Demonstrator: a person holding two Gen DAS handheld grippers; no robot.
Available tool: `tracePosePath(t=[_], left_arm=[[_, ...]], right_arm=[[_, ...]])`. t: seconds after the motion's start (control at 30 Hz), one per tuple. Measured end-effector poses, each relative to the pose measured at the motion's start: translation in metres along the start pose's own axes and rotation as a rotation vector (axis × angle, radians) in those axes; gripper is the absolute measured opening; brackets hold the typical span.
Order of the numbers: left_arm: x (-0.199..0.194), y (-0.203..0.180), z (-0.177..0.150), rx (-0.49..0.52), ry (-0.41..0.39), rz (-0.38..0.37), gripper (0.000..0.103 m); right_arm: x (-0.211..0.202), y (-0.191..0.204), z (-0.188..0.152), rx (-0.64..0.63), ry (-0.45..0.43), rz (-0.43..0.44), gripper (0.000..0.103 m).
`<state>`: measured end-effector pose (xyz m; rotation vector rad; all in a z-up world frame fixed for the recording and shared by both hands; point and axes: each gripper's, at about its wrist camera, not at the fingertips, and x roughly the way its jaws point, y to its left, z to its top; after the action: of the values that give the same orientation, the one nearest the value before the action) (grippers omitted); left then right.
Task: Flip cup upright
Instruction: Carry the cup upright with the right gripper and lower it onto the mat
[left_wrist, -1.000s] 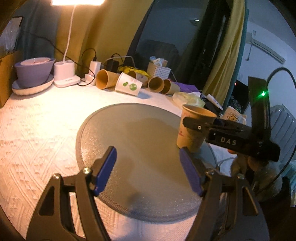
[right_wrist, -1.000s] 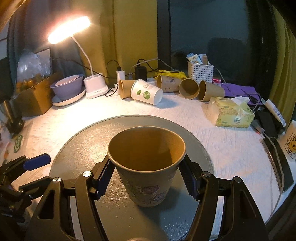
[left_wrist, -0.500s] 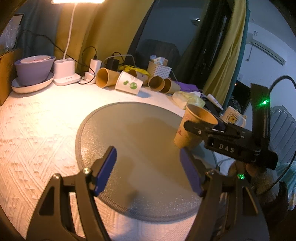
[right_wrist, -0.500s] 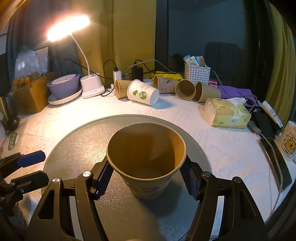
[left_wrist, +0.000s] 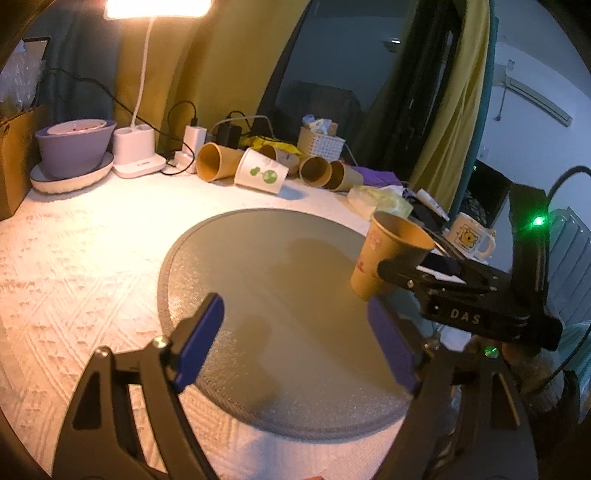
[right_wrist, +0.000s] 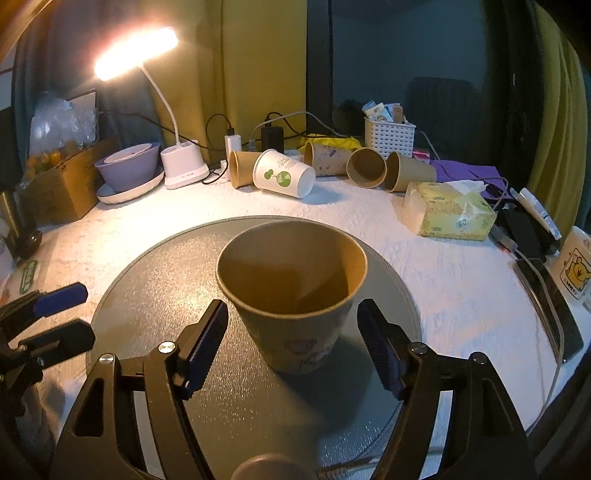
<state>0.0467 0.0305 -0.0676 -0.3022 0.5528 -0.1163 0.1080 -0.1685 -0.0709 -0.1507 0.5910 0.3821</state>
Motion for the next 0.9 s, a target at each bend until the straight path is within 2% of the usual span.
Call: tracePosePath(t=[0.9], left_arm=[[-0.03,-0.043,0.003,0.113,-0.085,0.033,0.082]], right_arm=[[-0.058,-0.008,-0.017,0.043,-0.027,0.012,0.075]])
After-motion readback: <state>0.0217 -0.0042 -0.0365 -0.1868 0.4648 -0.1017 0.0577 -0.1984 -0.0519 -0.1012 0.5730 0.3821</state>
